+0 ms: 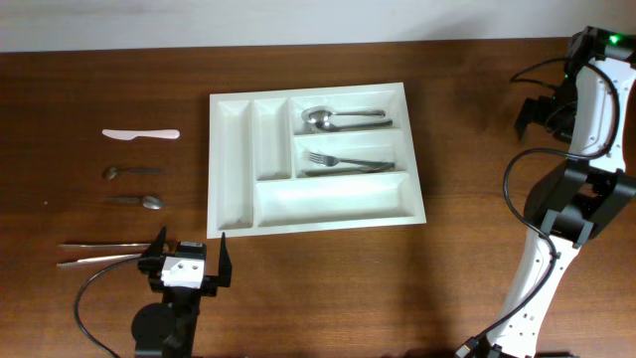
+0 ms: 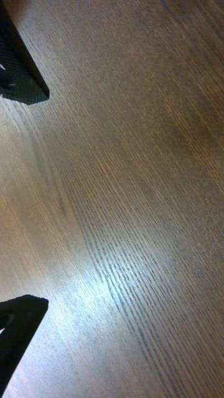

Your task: Pack container

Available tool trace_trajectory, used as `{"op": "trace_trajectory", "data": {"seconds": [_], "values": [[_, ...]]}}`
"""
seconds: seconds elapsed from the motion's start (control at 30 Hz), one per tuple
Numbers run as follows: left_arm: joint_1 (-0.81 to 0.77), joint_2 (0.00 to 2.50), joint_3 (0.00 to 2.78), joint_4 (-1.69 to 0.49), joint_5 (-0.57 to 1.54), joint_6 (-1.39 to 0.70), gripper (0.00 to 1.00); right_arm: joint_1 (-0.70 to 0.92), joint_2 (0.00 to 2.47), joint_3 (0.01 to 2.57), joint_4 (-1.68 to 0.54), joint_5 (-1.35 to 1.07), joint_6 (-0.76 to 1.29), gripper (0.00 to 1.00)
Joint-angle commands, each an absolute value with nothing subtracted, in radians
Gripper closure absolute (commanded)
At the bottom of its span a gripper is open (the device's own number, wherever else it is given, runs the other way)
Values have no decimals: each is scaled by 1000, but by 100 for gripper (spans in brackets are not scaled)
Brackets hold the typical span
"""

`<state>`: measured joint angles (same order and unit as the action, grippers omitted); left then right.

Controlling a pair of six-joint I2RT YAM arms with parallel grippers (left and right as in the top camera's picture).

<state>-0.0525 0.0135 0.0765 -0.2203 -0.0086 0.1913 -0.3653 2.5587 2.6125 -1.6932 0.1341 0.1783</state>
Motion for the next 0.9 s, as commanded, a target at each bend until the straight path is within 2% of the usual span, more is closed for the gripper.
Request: {"op": "trace_trajectory", "data": {"seconds": [0.0,0.07,0.2,0.23,0.27,0.87], "values": [[-52,5,67,-219,-15,204,1,-367,2540,2629,-1691,136,161,1],[-52,5,67,-219,-15,204,1,-367,2540,2629,-1691,128,134,1],[-52,5,67,-219,-15,204,1,-367,2540,2629,-1676,-40,-77,8],[-52,5,67,-219,-15,204,1,-367,2540,2629,-1672,-77,-116,8],[-52,5,67,-219,-15,204,1,-367,2540,2629,-1667,-100,-147,1],[-52,5,67,-217,-15,204,1,-367,2540,2629,-1634,-38,-153,1]]}}
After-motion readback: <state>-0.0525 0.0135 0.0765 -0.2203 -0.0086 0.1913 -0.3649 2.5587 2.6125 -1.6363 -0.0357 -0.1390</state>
